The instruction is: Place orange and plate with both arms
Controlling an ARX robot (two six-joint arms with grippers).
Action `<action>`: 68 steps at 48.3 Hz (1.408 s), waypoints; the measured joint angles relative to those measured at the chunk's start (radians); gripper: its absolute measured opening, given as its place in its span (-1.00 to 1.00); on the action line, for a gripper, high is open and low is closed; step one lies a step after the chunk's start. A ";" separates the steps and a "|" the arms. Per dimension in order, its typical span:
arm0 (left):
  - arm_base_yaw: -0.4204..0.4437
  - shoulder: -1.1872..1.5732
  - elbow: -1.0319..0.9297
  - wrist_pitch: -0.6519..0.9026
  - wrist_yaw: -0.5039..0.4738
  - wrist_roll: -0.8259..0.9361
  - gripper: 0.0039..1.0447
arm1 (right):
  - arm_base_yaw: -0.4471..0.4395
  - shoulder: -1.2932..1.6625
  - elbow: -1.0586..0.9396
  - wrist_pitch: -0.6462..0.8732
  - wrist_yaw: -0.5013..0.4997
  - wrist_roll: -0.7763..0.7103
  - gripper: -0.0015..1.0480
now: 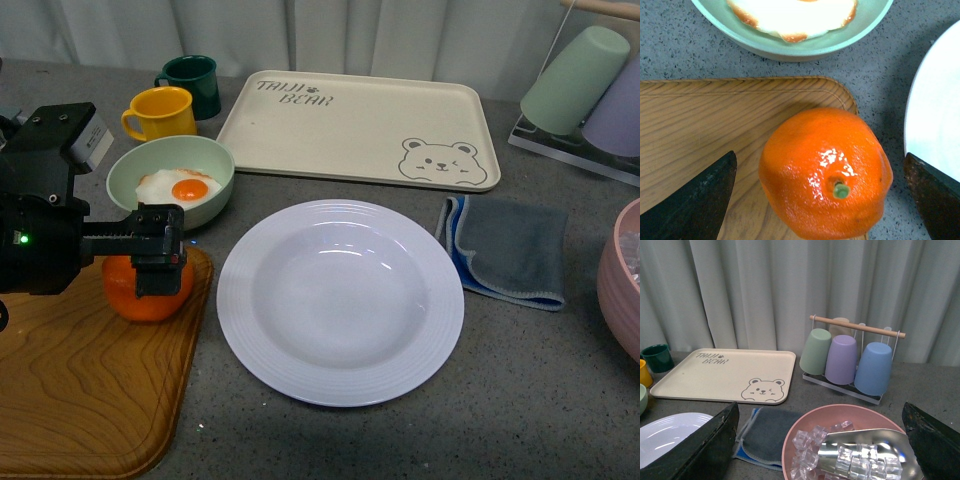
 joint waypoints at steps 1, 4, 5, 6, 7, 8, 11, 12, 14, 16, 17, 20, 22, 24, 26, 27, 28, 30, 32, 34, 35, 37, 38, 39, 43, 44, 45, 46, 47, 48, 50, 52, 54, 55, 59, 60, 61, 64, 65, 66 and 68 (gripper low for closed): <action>0.000 0.004 0.003 0.000 0.000 0.000 0.88 | 0.000 0.000 0.000 0.000 0.000 0.000 0.82; 0.002 0.010 0.011 -0.006 0.000 0.000 0.88 | 0.000 0.000 0.000 0.000 0.000 0.000 0.82; 0.003 0.012 0.014 -0.010 0.000 0.000 0.88 | 0.000 0.000 0.000 0.000 0.000 0.000 0.82; 0.003 0.013 0.015 -0.011 0.000 0.000 0.88 | 0.000 0.000 0.000 0.000 0.000 0.000 0.82; 0.005 0.016 0.017 -0.011 -0.001 0.001 0.88 | 0.000 0.000 0.000 0.000 0.000 0.000 0.82; 0.005 0.017 0.018 -0.011 -0.001 0.001 0.85 | 0.000 0.000 0.000 0.000 0.000 0.000 0.82; 0.006 0.019 0.019 -0.014 0.008 -0.002 0.71 | 0.000 0.000 0.000 0.000 0.000 0.000 0.82; 0.007 0.019 0.019 -0.016 0.010 -0.002 0.65 | 0.000 0.000 0.000 0.000 0.000 0.000 0.82; 0.008 0.020 0.019 -0.018 0.011 -0.001 0.54 | 0.000 0.000 0.000 0.000 0.000 0.000 0.82; 0.008 0.021 0.021 -0.022 0.011 -0.002 0.44 | 0.000 0.000 0.000 0.000 0.000 0.000 0.82; 0.009 0.021 0.021 -0.025 0.012 -0.002 0.37 | 0.000 0.000 0.000 0.000 0.000 0.000 0.82; 0.011 0.021 0.023 -0.030 0.011 -0.002 0.22 | 0.000 0.000 0.000 0.000 0.000 0.000 0.82; 0.013 0.021 0.024 -0.032 0.011 -0.002 0.15 | 0.000 0.000 0.000 0.000 0.000 0.000 0.82; 0.015 0.020 0.026 -0.035 0.012 -0.002 0.09 | 0.000 0.000 0.000 0.000 0.000 0.000 0.82; 0.019 0.013 0.027 -0.043 0.013 -0.002 0.03 | 0.000 0.000 0.000 0.000 0.000 0.000 0.82; 0.020 0.009 0.026 -0.043 0.015 -0.002 0.02 | 0.000 0.000 0.000 0.000 0.000 0.000 0.82; 0.021 0.004 0.026 -0.043 0.021 -0.005 0.01 | 0.000 0.000 0.000 0.000 0.000 0.000 0.82; 0.021 -0.016 0.026 -0.043 0.030 -0.008 -0.01 | 0.000 0.000 0.000 0.000 0.000 0.000 0.82; 0.019 -0.031 0.026 -0.042 0.031 -0.008 -0.01 | 0.000 0.000 0.000 0.000 0.000 0.000 0.82; 0.015 -0.050 0.026 -0.041 0.031 -0.008 -0.02 | 0.000 0.000 0.000 0.000 0.000 0.000 0.82; 0.011 -0.063 0.026 -0.041 0.033 -0.010 -0.02 | 0.000 0.000 0.000 0.000 0.000 0.000 0.82; 0.004 -0.080 0.027 -0.042 0.034 -0.010 -0.02 | 0.000 0.000 0.000 0.000 0.000 0.000 0.82; -0.003 -0.090 0.028 -0.042 0.033 -0.010 -0.02 | 0.000 0.000 0.000 0.000 0.000 0.000 0.82; -0.007 -0.095 0.028 -0.042 0.033 -0.010 -0.02 | 0.000 0.000 0.000 0.000 0.000 0.000 0.82; -0.055 -0.114 0.041 -0.051 0.032 -0.011 -0.03 | 0.000 0.000 0.000 0.000 0.000 0.000 0.82; -0.068 -0.114 0.045 -0.051 0.033 -0.013 -0.03 | 0.000 0.000 0.000 0.000 0.000 0.000 0.82; -0.089 -0.113 0.051 -0.050 0.032 -0.019 -0.03 | 0.000 0.000 0.000 0.000 0.000 0.000 0.82; -0.103 -0.111 0.056 -0.050 0.033 -0.023 -0.03 | 0.000 0.000 0.000 0.000 0.000 0.000 0.82; -0.117 -0.108 0.061 -0.047 0.033 -0.027 -0.03 | 0.000 0.000 0.000 0.000 0.000 0.000 0.82; -0.124 -0.106 0.064 -0.044 0.032 -0.032 -0.03 | 0.000 0.000 0.000 0.000 0.000 0.000 0.82; -0.147 -0.098 0.070 -0.030 0.030 -0.042 -0.03 | 0.000 0.000 0.000 0.000 0.000 0.000 0.82; -0.178 -0.082 0.082 -0.015 0.024 -0.055 -0.03 | 0.000 0.000 0.000 0.000 0.000 0.000 0.82; -0.201 -0.068 0.092 -0.007 0.016 -0.063 -0.03 | 0.000 0.000 0.000 0.000 0.000 0.000 0.82; -0.209 -0.062 0.095 -0.003 0.013 -0.067 -0.03 | 0.000 0.000 0.000 0.000 0.000 0.000 0.82; -0.262 -0.019 0.116 0.010 0.004 -0.090 -0.03 | 0.000 0.000 0.000 0.000 0.000 0.000 0.82; -0.275 -0.007 0.121 0.014 0.003 -0.100 -0.03 | 0.000 0.000 0.000 0.000 0.000 0.000 0.82; -0.293 0.013 0.129 0.017 0.001 -0.108 -0.03 | 0.000 0.000 0.000 0.000 0.000 0.000 0.82; -0.327 0.055 0.148 0.020 -0.010 -0.124 -0.03 | 0.000 0.000 0.000 0.000 0.000 0.000 0.82; -0.337 0.072 0.153 0.023 -0.013 -0.134 -0.03 | 0.000 0.000 0.000 0.000 0.000 0.000 0.82; -0.342 0.082 0.158 0.026 -0.013 -0.138 -0.03 | 0.000 0.000 0.000 0.000 0.000 0.000 0.82; -0.348 0.098 0.164 0.031 -0.021 -0.146 -0.03 | 0.000 0.000 0.000 0.000 0.000 0.000 0.82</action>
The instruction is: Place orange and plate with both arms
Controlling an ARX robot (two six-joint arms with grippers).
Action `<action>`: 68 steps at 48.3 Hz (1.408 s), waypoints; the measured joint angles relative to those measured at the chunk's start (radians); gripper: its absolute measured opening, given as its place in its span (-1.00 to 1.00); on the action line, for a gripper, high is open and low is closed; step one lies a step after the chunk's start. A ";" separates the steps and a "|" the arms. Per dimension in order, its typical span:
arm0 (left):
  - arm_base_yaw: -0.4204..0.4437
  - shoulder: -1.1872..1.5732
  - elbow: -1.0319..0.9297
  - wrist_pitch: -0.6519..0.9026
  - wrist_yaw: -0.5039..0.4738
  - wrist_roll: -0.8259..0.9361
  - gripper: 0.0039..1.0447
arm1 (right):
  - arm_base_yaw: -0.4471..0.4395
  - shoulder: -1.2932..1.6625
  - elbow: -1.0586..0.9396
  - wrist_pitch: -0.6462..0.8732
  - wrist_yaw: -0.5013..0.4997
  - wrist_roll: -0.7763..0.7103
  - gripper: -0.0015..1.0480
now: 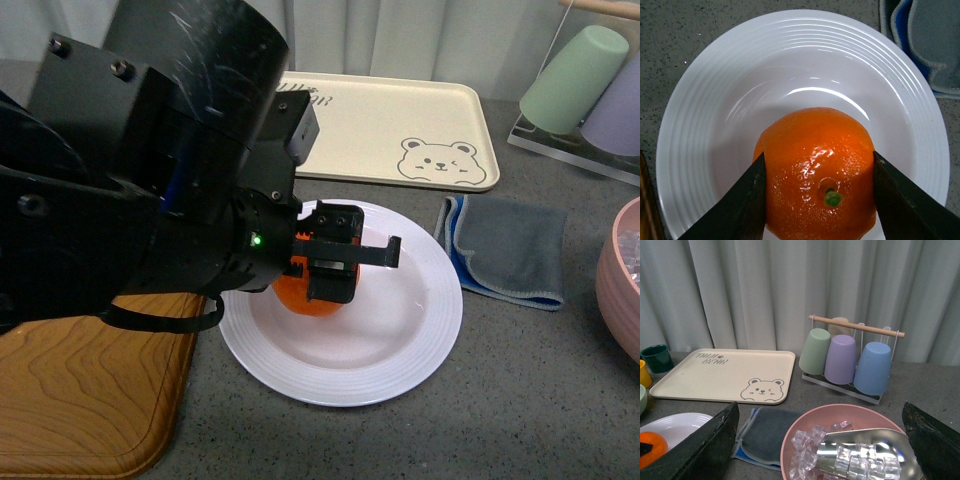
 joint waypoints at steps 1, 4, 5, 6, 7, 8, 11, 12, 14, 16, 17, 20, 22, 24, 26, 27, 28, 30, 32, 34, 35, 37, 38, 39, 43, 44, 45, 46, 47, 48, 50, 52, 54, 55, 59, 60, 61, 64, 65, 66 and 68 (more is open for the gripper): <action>-0.002 0.011 0.003 0.004 -0.005 -0.005 -0.03 | 0.000 0.000 0.000 0.000 0.000 0.000 0.82; -0.005 0.031 0.011 0.012 -0.005 -0.017 -0.03 | 0.000 0.000 0.000 0.000 0.000 0.000 0.82; -0.005 0.040 0.015 0.014 -0.006 -0.021 -0.03 | 0.000 0.000 0.000 0.000 0.000 0.000 0.82; -0.005 0.045 0.017 0.015 -0.006 -0.025 -0.03 | 0.000 0.000 0.000 0.000 0.000 0.000 0.82; -0.005 0.054 0.021 0.017 -0.008 -0.029 -0.03 | 0.000 0.000 0.000 0.000 0.000 0.000 0.82; -0.005 0.057 0.023 0.017 -0.011 -0.031 -0.03 | 0.000 0.000 0.000 0.000 0.000 0.000 0.82; -0.005 0.076 0.034 0.017 -0.021 -0.041 -0.03 | 0.000 0.000 0.000 0.000 0.000 0.000 0.82; -0.005 0.083 0.038 0.017 -0.023 -0.042 -0.03 | 0.000 0.000 0.000 0.000 0.000 0.000 0.82; -0.005 0.090 0.044 0.017 -0.025 -0.044 -0.03 | 0.000 0.000 0.000 0.000 0.000 0.000 0.82; -0.005 0.096 0.049 0.017 -0.026 -0.044 -0.04 | 0.000 0.000 0.000 0.000 0.000 0.000 0.82; -0.005 0.098 0.051 0.017 -0.027 -0.045 -0.04 | 0.000 0.000 0.000 0.000 0.000 0.000 0.82; -0.005 0.103 0.057 0.015 -0.028 -0.045 -0.04 | 0.000 0.000 0.000 0.000 0.000 0.000 0.82; -0.005 0.105 0.061 0.015 -0.028 -0.045 -0.04 | 0.000 0.000 0.000 0.000 0.000 0.000 0.82; -0.005 0.106 0.066 0.010 -0.031 -0.047 -0.03 | 0.000 0.000 0.000 0.000 0.000 0.000 0.82; -0.005 0.106 0.068 0.008 -0.031 -0.048 0.12 | 0.000 0.000 0.000 0.000 0.000 0.000 0.82; -0.005 0.106 0.070 0.005 -0.032 -0.048 0.23 | 0.000 0.000 0.000 0.000 0.000 0.000 0.82; -0.005 0.106 0.071 0.003 -0.032 -0.048 0.30 | 0.000 0.000 0.000 0.000 0.000 0.000 0.82; -0.005 0.106 0.071 0.003 -0.041 -0.044 0.47 | 0.000 0.000 0.000 0.000 0.000 0.000 0.82; -0.005 0.105 0.071 0.003 -0.043 -0.043 0.60 | 0.000 0.000 0.000 0.000 0.000 0.000 0.82; -0.005 0.097 0.067 0.003 -0.046 -0.040 0.78 | 0.000 0.000 0.000 0.000 0.000 0.000 0.82; -0.004 0.091 0.062 0.006 -0.045 -0.040 0.84 | 0.000 0.000 0.000 0.000 0.000 0.000 0.82; -0.003 0.080 0.052 0.013 -0.047 -0.039 0.91 | 0.000 0.000 0.000 0.000 0.000 0.000 0.82; -0.002 0.070 0.048 0.014 -0.053 -0.038 0.91 | 0.000 0.000 0.000 0.000 0.000 0.000 0.82; -0.001 0.065 0.045 0.014 -0.056 -0.038 0.89 | 0.000 0.000 0.000 0.000 0.000 0.000 0.82; 0.003 0.030 0.024 0.034 -0.079 -0.037 0.87 | 0.000 0.000 0.000 0.000 0.000 0.000 0.82; 0.005 0.016 0.018 0.037 -0.085 -0.038 0.88 | 0.000 0.000 0.000 0.000 0.000 0.000 0.82; 0.007 0.002 0.010 0.042 -0.089 -0.038 0.88 | 0.000 0.000 0.000 0.000 0.000 0.000 0.82; 0.008 -0.006 0.006 0.043 -0.091 -0.038 0.88 | 0.000 0.000 0.000 0.000 0.000 0.000 0.82; 0.007 -0.010 -0.005 0.069 -0.119 -0.023 0.86 | 0.000 0.000 0.000 0.000 0.000 0.000 0.82; 0.005 -0.009 -0.030 0.156 -0.180 -0.003 0.80 | 0.000 0.000 0.000 0.000 0.000 0.000 0.82; 0.006 0.006 -0.069 0.314 -0.272 0.033 0.71 | 0.000 0.000 0.000 0.000 0.000 0.000 0.82; 0.010 0.015 -0.104 0.415 -0.333 0.072 0.61 | 0.000 0.000 0.000 0.000 0.000 0.000 0.82; 0.027 0.018 -0.176 0.550 -0.383 0.130 0.44 | 0.000 0.000 0.000 0.000 0.000 0.000 0.82; 0.035 0.018 -0.206 0.600 -0.401 0.150 0.38 | 0.000 0.000 0.000 0.000 0.000 0.000 0.82; 0.096 -0.042 -0.341 0.828 -0.406 0.223 0.03 | 0.000 0.000 0.000 0.000 0.000 0.000 0.82; 0.113 -0.071 -0.372 0.875 -0.399 0.227 -0.05 | 0.000 0.000 0.000 0.000 0.001 0.000 0.82; 0.124 -0.093 -0.392 0.906 -0.391 0.232 -0.11 | 0.000 0.000 0.000 0.000 0.000 0.000 0.82; 0.149 -0.146 -0.436 0.964 -0.373 0.241 -0.27 | 0.000 0.000 0.000 0.000 0.000 0.000 0.82; 0.157 -0.168 -0.454 0.982 -0.364 0.243 -0.34 | 0.000 0.000 0.000 0.000 0.000 0.000 0.82; 0.169 -0.196 -0.479 0.999 -0.352 0.249 -0.45 | 0.000 0.000 0.000 0.000 0.000 0.000 0.82; 0.190 -0.233 -0.513 1.007 -0.326 0.253 -0.55 | 0.000 0.000 0.000 0.000 -0.001 0.000 0.82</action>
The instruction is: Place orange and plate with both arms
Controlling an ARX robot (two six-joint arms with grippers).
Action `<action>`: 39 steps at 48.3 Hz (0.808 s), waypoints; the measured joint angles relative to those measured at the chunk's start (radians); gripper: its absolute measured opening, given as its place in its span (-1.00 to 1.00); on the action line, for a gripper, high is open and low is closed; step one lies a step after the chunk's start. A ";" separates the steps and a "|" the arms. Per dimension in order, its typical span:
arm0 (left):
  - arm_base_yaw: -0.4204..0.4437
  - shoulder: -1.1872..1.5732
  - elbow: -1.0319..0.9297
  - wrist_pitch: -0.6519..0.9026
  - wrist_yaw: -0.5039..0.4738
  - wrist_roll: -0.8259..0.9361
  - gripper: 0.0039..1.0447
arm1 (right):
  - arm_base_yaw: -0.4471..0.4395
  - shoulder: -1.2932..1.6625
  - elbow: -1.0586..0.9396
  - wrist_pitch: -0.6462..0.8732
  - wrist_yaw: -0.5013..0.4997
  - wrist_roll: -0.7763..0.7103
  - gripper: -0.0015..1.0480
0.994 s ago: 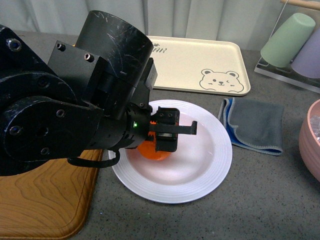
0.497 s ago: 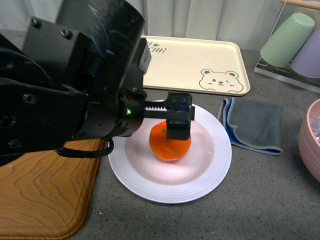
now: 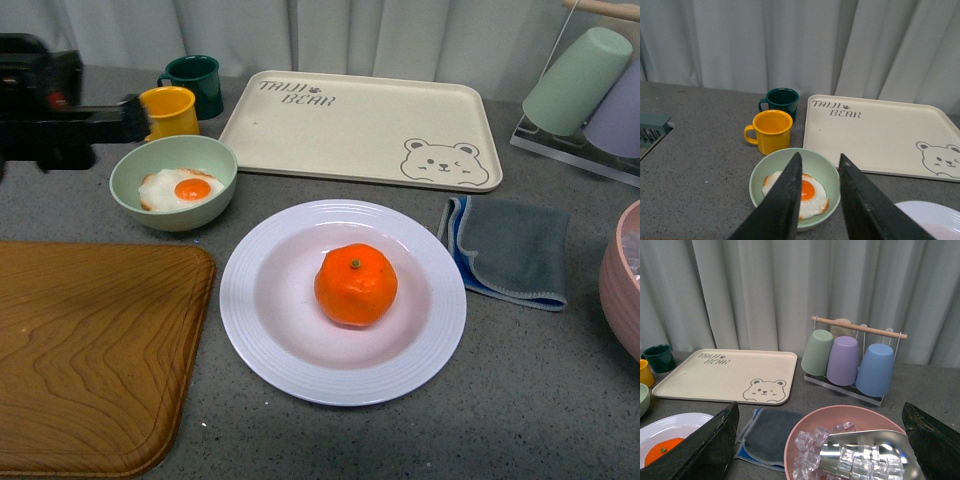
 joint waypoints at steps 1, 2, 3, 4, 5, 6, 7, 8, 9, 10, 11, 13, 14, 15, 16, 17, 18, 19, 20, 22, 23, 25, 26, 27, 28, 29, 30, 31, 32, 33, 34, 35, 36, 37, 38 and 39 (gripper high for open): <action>0.013 -0.026 -0.025 -0.002 0.019 0.003 -0.63 | 0.000 0.000 0.000 0.000 0.000 0.000 0.82; 0.026 -0.053 -0.051 -0.005 0.030 0.005 -0.69 | 0.000 0.000 0.000 0.000 0.000 0.000 0.82; 0.037 -0.079 -0.076 -0.011 0.040 0.006 -0.76 | 0.000 0.000 0.000 0.000 0.000 0.000 0.82; 0.047 -0.103 -0.097 -0.018 0.045 0.008 -0.83 | 0.000 0.000 0.000 0.000 0.001 0.000 0.82; 0.058 -0.127 -0.113 -0.024 0.050 0.008 -0.90 | 0.000 0.000 0.000 0.000 0.000 0.000 0.82; 0.073 -0.161 -0.134 -0.037 0.061 0.007 -0.93 | 0.000 0.001 0.000 0.000 0.001 0.000 0.82; 0.086 -0.196 -0.152 -0.051 0.072 0.010 -0.93 | 0.000 0.000 0.000 0.000 0.001 0.000 0.82; 0.097 -0.229 -0.167 -0.066 0.087 0.011 -0.93 | 0.000 0.000 0.000 0.000 0.001 0.000 0.82; 0.104 -0.250 -0.176 -0.077 0.097 0.011 -0.93 | 0.000 0.000 0.000 0.000 0.001 0.000 0.82; 0.114 -0.282 -0.190 -0.096 0.109 0.013 -0.93 | 0.000 0.000 0.000 0.000 0.000 0.000 0.82; 0.123 -0.312 -0.201 -0.115 0.121 0.015 -0.93 | 0.000 0.000 0.000 0.000 0.000 0.000 0.82; 0.140 -0.358 -0.219 -0.146 0.133 0.016 -0.93 | 0.000 0.000 0.000 0.000 0.000 0.000 0.82; 0.151 -0.387 -0.228 -0.166 0.143 0.016 -0.93 | 0.000 0.000 0.000 0.000 0.001 0.000 0.82; 0.157 -0.407 -0.235 -0.180 0.147 0.016 -0.93 | 0.000 0.000 0.000 0.000 0.001 0.000 0.82; 0.167 -0.438 -0.244 -0.203 0.154 0.017 -0.93 | 0.000 0.000 0.000 0.000 0.000 0.000 0.82; 0.172 -0.460 -0.250 -0.218 0.161 0.017 -0.93 | 0.000 0.000 0.000 0.000 0.000 0.000 0.82; 0.181 -0.492 -0.258 -0.240 0.170 0.018 -0.93 | 0.000 0.000 0.000 0.000 0.000 0.000 0.82; 0.187 -0.514 -0.262 -0.253 0.175 0.018 -0.93 | 0.000 0.000 0.000 0.000 0.000 0.000 0.82; 0.189 -0.524 -0.265 -0.265 0.179 0.018 -0.93 | 0.000 0.000 0.000 0.000 0.001 0.000 0.82; 0.199 -0.565 -0.273 -0.298 0.190 0.018 -0.93 | 0.000 0.000 0.000 0.000 0.001 0.000 0.82; 0.203 -0.585 -0.277 -0.314 0.195 0.018 -0.93 | 0.000 0.000 0.000 0.000 0.000 0.000 0.82; 0.210 -0.624 -0.278 -0.354 0.201 0.018 -0.93 | 0.000 0.000 0.000 0.000 0.001 0.000 0.82; 0.215 -0.656 -0.277 -0.396 0.205 0.018 -0.93 | 0.000 0.000 0.000 0.000 0.000 0.000 0.82; 0.219 -0.690 -0.277 -0.435 0.209 0.018 -0.93 | 0.000 0.000 0.000 0.000 0.000 0.000 0.82; 0.224 -0.723 -0.277 -0.469 0.213 0.018 -0.93 | 0.000 0.000 0.000 0.000 0.001 0.000 0.82; 0.228 -0.754 -0.277 -0.497 0.217 0.018 -0.93 | 0.000 0.000 0.000 0.000 0.001 0.000 0.82; 0.230 -0.768 -0.277 -0.509 0.219 0.018 -0.93 | 0.000 0.000 0.000 0.000 0.001 0.000 0.82; 0.234 -0.795 -0.277 -0.530 0.225 0.018 -0.93 | 0.000 0.000 0.000 0.000 0.001 0.000 0.82; 0.238 -0.818 -0.277 -0.548 0.227 0.018 -0.93 | 0.000 0.000 0.000 0.000 0.001 0.000 0.82; 0.241 -0.840 -0.278 -0.563 0.230 0.018 -0.93 | 0.000 0.000 0.000 0.000 0.000 0.000 0.82; 0.245 -0.860 -0.280 -0.579 0.233 0.018 -0.93 | 0.000 0.000 0.000 0.000 0.000 0.000 0.82; 0.250 -0.879 -0.281 -0.594 0.239 0.018 -0.93 | 0.000 0.000 0.000 0.000 0.000 0.000 0.82; 0.266 -0.898 -0.283 -0.608 0.263 0.018 -0.93 | 0.000 0.000 0.000 0.000 0.000 0.000 0.82; 0.292 -0.924 -0.288 -0.631 0.304 0.018 -0.93 | 0.000 0.000 0.000 0.000 0.001 0.000 0.82; 0.312 -0.948 -0.290 -0.653 0.316 0.019 -0.93 | 0.000 0.000 0.000 0.000 0.000 0.000 0.82; 0.325 -0.969 -0.291 -0.675 0.320 0.019 -0.93 | 0.000 0.000 0.000 0.000 0.000 0.000 0.82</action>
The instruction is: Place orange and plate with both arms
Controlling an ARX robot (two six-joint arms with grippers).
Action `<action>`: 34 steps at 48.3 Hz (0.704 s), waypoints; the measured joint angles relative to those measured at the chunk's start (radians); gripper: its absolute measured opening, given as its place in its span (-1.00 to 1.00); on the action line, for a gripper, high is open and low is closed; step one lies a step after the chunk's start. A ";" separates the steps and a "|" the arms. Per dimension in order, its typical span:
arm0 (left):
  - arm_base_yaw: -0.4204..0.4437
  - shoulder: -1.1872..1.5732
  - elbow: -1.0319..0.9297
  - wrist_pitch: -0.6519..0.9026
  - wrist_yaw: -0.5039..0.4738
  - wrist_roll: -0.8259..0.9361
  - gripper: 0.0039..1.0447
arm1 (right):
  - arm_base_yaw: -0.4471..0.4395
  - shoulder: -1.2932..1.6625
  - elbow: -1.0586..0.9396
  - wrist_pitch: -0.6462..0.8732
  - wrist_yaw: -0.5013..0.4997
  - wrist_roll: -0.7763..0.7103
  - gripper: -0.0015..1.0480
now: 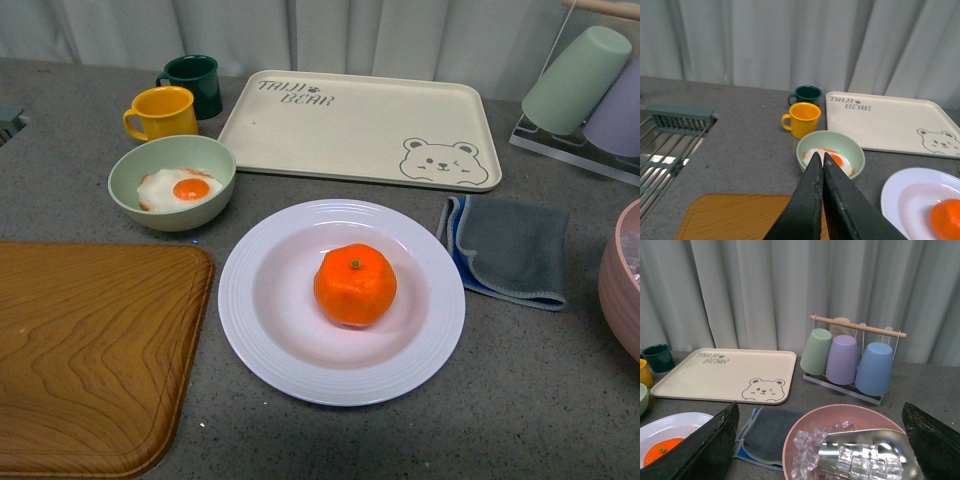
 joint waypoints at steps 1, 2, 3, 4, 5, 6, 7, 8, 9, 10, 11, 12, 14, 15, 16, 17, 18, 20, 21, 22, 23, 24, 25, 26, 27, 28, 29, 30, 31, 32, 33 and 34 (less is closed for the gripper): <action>0.003 -0.007 0.000 -0.006 0.000 0.000 -0.93 | 0.000 0.000 0.000 0.000 0.000 0.000 0.82; 0.009 -0.023 0.000 -0.019 0.000 0.000 -0.93 | 0.000 0.000 0.000 0.000 0.000 0.000 0.82; 0.012 -0.038 0.000 -0.032 0.000 0.000 -0.93 | 0.000 0.000 0.000 0.000 0.000 0.000 0.82; 0.013 -0.062 0.000 -0.051 0.002 0.000 -0.93 | 0.000 0.000 0.000 0.000 0.000 0.000 0.82; 0.013 -0.077 0.000 -0.064 0.004 0.000 -0.93 | 0.000 0.000 0.000 0.000 0.000 0.000 0.82; 0.013 -0.100 0.000 -0.079 0.004 0.000 -0.93 | 0.000 0.000 0.000 0.000 0.000 0.000 0.82; 0.013 -0.121 0.000 -0.101 0.005 0.000 -0.93 | 0.000 0.000 0.000 0.000 0.000 0.000 0.82; 0.013 -0.134 0.000 -0.114 0.005 0.000 -0.93 | 0.000 0.000 0.000 0.000 0.000 0.000 0.82; 0.014 -0.154 -0.001 -0.133 0.005 0.000 -0.93 | 0.000 0.000 0.000 0.000 0.000 0.000 0.82; 0.014 -0.173 -0.001 -0.151 0.005 0.000 -0.93 | 0.000 0.000 0.000 0.000 0.000 0.000 0.82; 0.014 -0.186 -0.001 -0.163 0.005 0.000 -0.93 | 0.000 0.000 0.000 0.000 0.000 0.000 0.82; 0.014 -0.198 -0.001 -0.175 0.005 0.000 -0.93 | 0.000 0.000 0.000 0.000 0.000 0.000 0.82; 0.014 -0.223 -0.001 -0.198 0.005 0.000 -0.93 | 0.000 0.000 0.000 0.000 0.000 0.000 0.82; 0.014 -0.235 -0.001 -0.209 0.005 0.000 -0.93 | 0.000 0.000 0.000 0.000 0.000 0.000 0.82; 0.014 -0.241 -0.001 -0.214 0.005 0.000 -0.93 | 0.000 0.000 0.000 0.000 0.000 0.000 0.82; 0.014 -0.254 -0.001 -0.226 0.005 0.000 -0.93 | 0.000 0.000 0.000 0.000 0.000 0.000 0.82; 0.014 -0.266 -0.001 -0.237 0.005 0.000 -0.93 | 0.000 0.000 0.000 0.000 0.000 0.000 0.82; 0.014 -0.288 -0.001 -0.257 0.005 0.000 -0.93 | 0.000 0.000 0.000 0.000 0.000 0.000 0.82; 0.014 -0.293 -0.001 -0.262 0.005 0.000 -0.93 | 0.000 0.000 0.000 0.000 0.000 0.000 0.82; 0.014 -0.307 -0.001 -0.275 0.005 0.000 -0.93 | 0.000 0.000 0.000 0.000 0.000 0.000 0.82; 0.014 -0.322 -0.001 -0.286 0.005 0.000 -0.93 | 0.000 0.000 0.000 0.000 0.000 0.000 0.82; 0.014 -0.330 -0.001 -0.298 0.005 0.000 -0.93 | 0.000 0.000 0.000 0.000 0.000 0.000 0.82; 0.014 -0.345 -0.001 -0.309 0.005 0.000 -0.93 | 0.000 0.000 0.000 0.000 0.000 0.000 0.82; 0.014 -0.358 -0.001 -0.325 0.005 0.000 -0.93 | 0.000 0.000 0.000 0.000 0.000 0.000 0.82; 0.014 -0.367 -0.001 -0.333 0.005 0.000 -0.93 | 0.000 0.000 0.000 0.000 0.000 0.000 0.82; 0.014 -0.381 -0.001 -0.347 0.005 0.000 -0.93 | 0.000 0.000 0.000 0.000 0.000 0.000 0.82; 0.014 -0.389 -0.001 -0.356 0.005 0.000 -0.93 | 0.000 0.000 0.000 0.000 0.000 0.000 0.82; 0.014 -0.402 -0.001 -0.368 0.005 0.000 -0.93 | 0.000 0.000 0.000 0.000 0.000 0.000 0.82; 0.014 -0.415 -0.001 -0.380 0.005 0.000 -0.93 | 0.000 0.000 0.000 0.000 0.000 0.000 0.82; 0.014 -0.423 -0.001 -0.388 0.005 0.000 -0.93 | 0.000 0.000 0.000 0.000 0.000 0.000 0.82; 0.014 -0.435 -0.001 -0.399 0.005 0.000 -0.93 | 0.000 0.000 0.000 0.000 0.000 0.000 0.82; 0.014 -0.442 -0.001 -0.407 0.005 0.000 -0.93 | 0.000 0.000 0.000 0.000 0.000 0.000 0.82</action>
